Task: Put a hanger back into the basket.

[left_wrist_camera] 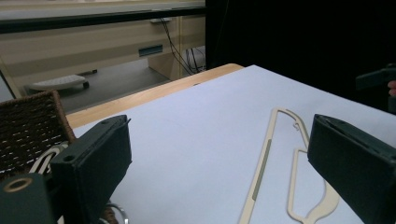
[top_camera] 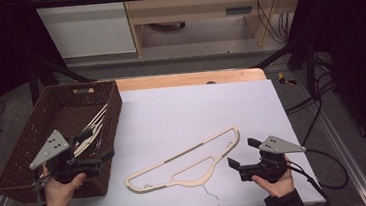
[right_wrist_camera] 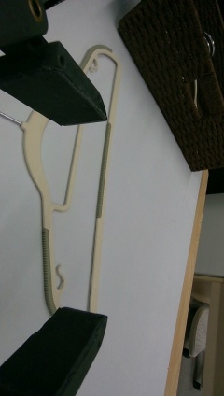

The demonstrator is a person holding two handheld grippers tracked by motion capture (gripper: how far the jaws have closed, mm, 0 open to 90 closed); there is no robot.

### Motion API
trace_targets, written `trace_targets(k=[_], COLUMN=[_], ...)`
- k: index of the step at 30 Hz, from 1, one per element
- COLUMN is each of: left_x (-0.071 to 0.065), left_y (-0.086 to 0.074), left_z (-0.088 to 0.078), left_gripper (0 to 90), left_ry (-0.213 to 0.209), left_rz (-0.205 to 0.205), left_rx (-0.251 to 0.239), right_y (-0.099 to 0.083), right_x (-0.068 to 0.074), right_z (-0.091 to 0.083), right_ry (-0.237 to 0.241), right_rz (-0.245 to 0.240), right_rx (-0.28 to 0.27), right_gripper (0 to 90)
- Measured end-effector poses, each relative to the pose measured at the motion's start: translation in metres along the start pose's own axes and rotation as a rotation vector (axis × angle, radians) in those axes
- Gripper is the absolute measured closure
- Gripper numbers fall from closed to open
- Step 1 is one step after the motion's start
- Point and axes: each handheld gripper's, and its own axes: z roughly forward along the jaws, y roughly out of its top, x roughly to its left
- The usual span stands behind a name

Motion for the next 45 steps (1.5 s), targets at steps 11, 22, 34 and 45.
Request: trace_targets(k=[11,22,34,45], left_x=[-0.032,-0.046,-0.05,-0.05], left_y=[-0.02,-0.054,-0.079,-0.088], left_z=[0.028,0.051,0.068,0.072], left_gripper=[6.7,7.1,7.2,6.6], left_ry=[-0.087,-0.153,-0.193,-0.183], left_rz=[0.018,0.023,0.002,0.013], left_rx=[0.045,0.135,0.183,0.203], right_y=[-0.003,-0.013,-0.035,-0.053], right_x=[0.012,0.026,0.044,0.063], right_z=[0.008,0.022,0.039,0.055], right_ry=[0.025,0.037,0.064,0.105], right_rz=[0.001,-0.029,-0.036,-0.041], right_rx=[0.031,0.113,0.201,0.305], right_gripper=[7.2,8.8,27.3,52.7])
